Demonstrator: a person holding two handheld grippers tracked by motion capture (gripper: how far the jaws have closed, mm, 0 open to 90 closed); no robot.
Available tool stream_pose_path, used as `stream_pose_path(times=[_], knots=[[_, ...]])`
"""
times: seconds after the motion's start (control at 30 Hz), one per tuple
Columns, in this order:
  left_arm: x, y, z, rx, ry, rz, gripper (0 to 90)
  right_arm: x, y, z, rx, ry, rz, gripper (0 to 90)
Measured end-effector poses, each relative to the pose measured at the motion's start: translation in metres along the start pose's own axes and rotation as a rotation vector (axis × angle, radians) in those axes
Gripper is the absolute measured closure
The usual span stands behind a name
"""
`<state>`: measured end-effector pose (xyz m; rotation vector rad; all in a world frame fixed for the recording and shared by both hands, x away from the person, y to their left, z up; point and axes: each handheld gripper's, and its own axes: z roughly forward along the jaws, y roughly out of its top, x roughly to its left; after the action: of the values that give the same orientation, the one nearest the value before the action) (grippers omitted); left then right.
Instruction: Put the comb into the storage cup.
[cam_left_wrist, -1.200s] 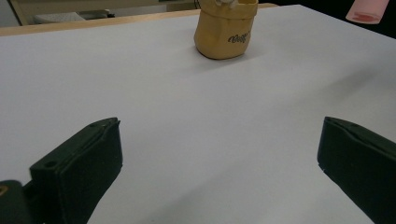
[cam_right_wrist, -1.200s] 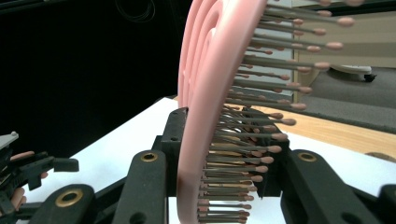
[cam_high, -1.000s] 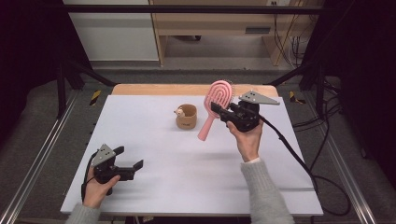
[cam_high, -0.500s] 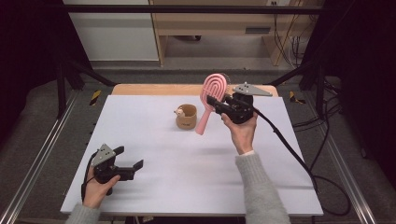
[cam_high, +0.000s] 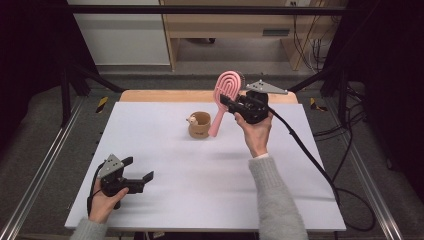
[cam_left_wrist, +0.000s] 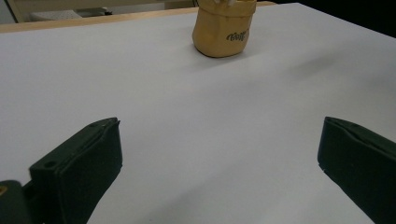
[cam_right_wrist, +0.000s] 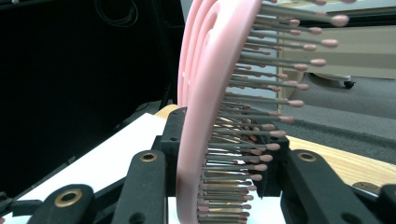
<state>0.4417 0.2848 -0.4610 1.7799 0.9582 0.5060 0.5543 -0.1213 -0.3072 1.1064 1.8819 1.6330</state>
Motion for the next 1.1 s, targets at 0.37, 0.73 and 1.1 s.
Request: stream_pose_path(times=[0.37, 0.73, 1.1], knots=[[0.000, 0.000, 0.000, 0.004, 0.000, 0.001, 0.0, -0.004, 0.005, 0.012, 0.003, -0.012, 0.004, 63.3], [0.001, 0.000, 0.000, 0.005, -0.004, 0.001, 0.0, -0.009, 0.009, 0.023, 0.012, -0.029, 0.008, 63.3], [0.001, 0.000, 0.000, 0.004, -0.004, 0.003, 0.0, -0.010, 0.012, 0.036, 0.018, -0.043, 0.004, 63.3]])
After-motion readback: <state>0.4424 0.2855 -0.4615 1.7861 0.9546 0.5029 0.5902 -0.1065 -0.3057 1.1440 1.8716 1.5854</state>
